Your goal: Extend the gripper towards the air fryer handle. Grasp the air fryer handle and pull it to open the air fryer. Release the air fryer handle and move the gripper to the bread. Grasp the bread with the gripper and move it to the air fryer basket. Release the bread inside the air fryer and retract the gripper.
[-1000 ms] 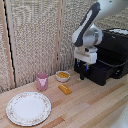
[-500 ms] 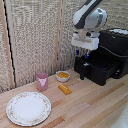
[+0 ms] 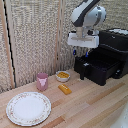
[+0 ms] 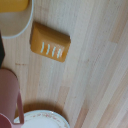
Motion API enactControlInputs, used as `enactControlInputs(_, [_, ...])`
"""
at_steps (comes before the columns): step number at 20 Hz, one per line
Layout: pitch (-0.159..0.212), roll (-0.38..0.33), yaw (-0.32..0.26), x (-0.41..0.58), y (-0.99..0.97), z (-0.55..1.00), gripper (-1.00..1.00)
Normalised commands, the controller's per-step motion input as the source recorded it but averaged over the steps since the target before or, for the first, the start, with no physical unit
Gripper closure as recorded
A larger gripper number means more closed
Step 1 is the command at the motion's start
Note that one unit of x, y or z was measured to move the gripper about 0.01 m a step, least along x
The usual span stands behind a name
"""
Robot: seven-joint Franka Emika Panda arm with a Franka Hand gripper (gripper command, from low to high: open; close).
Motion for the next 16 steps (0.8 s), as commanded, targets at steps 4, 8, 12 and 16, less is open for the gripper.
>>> enactControlInputs(4, [0.0,0.0,0.232,0.046,0.4,-0.11,-1.0])
enactControlInputs(8, [0.0,0.0,0.214,0.031,0.44,-0.11,-1.0])
enactControlInputs(12, [0.001,-0.001,0.196,-0.036,0.43,-0.17,-1.0])
enactControlInputs(16, [0.02,0.0,0.237,-0.164,0.3,-0.23,-1.0])
